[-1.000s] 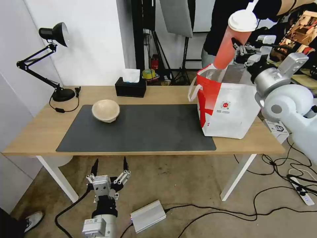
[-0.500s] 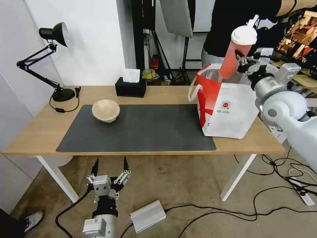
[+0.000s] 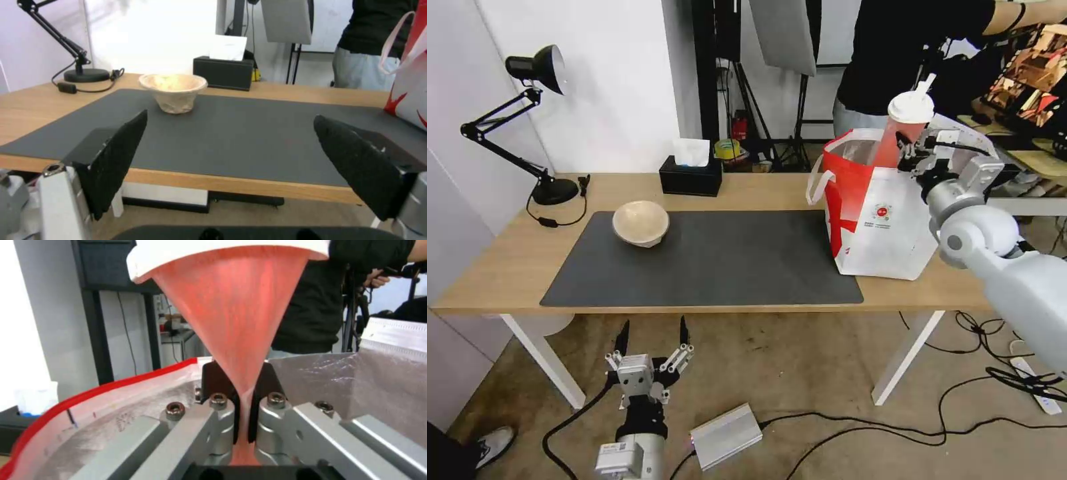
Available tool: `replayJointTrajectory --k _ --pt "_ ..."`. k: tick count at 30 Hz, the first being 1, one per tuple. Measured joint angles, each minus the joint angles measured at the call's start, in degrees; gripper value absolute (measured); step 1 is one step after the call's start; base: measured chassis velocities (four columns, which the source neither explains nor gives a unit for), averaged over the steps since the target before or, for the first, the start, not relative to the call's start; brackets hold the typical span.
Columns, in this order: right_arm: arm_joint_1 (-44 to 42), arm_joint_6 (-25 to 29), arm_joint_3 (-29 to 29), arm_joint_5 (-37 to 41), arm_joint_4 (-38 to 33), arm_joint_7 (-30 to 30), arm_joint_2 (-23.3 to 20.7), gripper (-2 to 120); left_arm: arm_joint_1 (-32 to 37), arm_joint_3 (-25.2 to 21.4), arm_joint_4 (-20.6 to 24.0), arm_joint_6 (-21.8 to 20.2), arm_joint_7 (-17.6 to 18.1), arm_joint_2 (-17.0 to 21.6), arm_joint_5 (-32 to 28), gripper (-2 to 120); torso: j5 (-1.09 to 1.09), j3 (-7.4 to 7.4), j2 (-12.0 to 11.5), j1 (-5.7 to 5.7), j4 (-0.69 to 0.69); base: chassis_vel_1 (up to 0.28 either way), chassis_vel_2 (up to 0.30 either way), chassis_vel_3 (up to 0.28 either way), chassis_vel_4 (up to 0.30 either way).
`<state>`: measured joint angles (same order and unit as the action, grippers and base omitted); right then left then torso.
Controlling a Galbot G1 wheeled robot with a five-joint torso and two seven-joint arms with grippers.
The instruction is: Pick up the trash from the table and place it into the takeout bag.
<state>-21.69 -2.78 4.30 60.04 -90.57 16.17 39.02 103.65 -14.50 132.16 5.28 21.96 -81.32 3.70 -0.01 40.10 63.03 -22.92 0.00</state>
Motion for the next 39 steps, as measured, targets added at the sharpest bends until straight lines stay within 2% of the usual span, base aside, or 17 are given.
replayJointTrajectory --k 11,13,15,17,20,22,25,26,29,32,33,36,37,39 --pt "1.1 -2.0 1.7 0.3 -0.1 0.2 0.6 3 0.1 0.1 0.2 0.0 0.0 -0.5 0.2 100 0.0 0.0 0.0 0.0 0.0 0.0 0.0 0.0 0.0" --pt "0.7 -2.3 1.6 0.5 -0.8 0.2 0.5 10 0.1 0.1 0.2 0.0 0.0 -0.5 0.3 100 0.0 0.0 0.0 0.0 0.0 0.0 0.0 0.0 0.0" --pt "0.4 -2.6 1.5 0.6 -1.4 0.2 0.4 22 0.2 0.1 0.3 0.0 -0.1 -0.5 0.4 100 0.01 0.0 0.0 0.0 0.0 0.0 0.0 0.0 0.0" --pt "0.4 -2.6 1.5 0.6 -1.4 0.3 0.4 25 0.2 0.1 0.3 0.0 -0.1 -0.5 0.4 100 0.01 0.01 0.0 0.0 0.0 0.0 0.0 0.0 0.0" --pt "0.5 -2.7 1.5 1.0 -2.2 0.4 0.2 38 0.3 0.0 0.6 0.0 -0.1 -0.6 0.5 100 0.01 0.0 0.0 0.0 0.0 0.0 0.0 0.0 0.0" --pt "0.5 -2.7 1.5 1.2 -2.5 0.4 0.0 41 0.3 0.0 0.6 0.0 -0.1 -0.6 0.5 100 0.01 0.0 0.0 0.0 0.0 0.0 0.0 0.0 0.0" --pt "0.6 -2.8 1.5 1.5 -3.2 0.5 -0.5 57 0.6 0.1 0.6 0.0 -0.1 -1.0 0.9 100 0.01 0.0 0.0 0.0 0.0 0.0 0.0 0.0 0.0" --pt "0.6 -2.8 1.5 1.5 -3.2 0.5 -0.5 57 0.6 0.1 0.6 0.0 -0.1 -1.0 0.9 100 0.01 0.0 0.0 0.0 0.0 0.0 0.0 0.0 0.0" --pt "0.7 -2.8 1.3 1.6 -3.6 0.6 -0.8 72 0.8 0.3 0.6 0.0 -0.1 -1.2 1.4 100 0.01 0.0 0.0 0.0 0.0 0.0 0.0 0.0 0.0" --pt "0.6 -2.8 1.1 1.6 -3.9 0.6 -0.9 75 0.8 0.3 0.7 0.0 -0.1 -1.1 1.4 100 0.01 0.0 0.0 -0.01 0.01 0.0 0.0 0.0 0.0" --pt "0.5 -2.8 0.9 1.6 -4.1 0.6 -1.0 82 0.8 0.3 0.8 0.0 -0.1 -1.1 1.4 100 0.01 0.0 0.0 0.0 0.0 0.0 0.0 0.0 0.0" --pt "0.3 -2.7 0.8 1.6 -4.4 0.6 -1.2 88 0.8 0.1 0.8 0.0 -0.1 -1.0 1.4 100 0.01 0.0 0.0 0.0 0.0 0.0 0.0 0.0 0.0" --pt "0.2 -2.7 0.8 1.5 -4.6 0.5 -1.4 97 1.0 0.0 1.0 0.0 0.0 -0.9 1.5 100 0.01 0.0 0.0 0.0 0.0 0.0 0.0 0.0 0.0" --pt "0.2 -2.7 0.8 1.4 -4.7 0.5 -1.6 100 1.2 0.0 1.2 0.1 0.0 -0.9 1.7 100 0.01 0.0 0.0 0.0 0.0 0.0 0.0 0.0 0.0"
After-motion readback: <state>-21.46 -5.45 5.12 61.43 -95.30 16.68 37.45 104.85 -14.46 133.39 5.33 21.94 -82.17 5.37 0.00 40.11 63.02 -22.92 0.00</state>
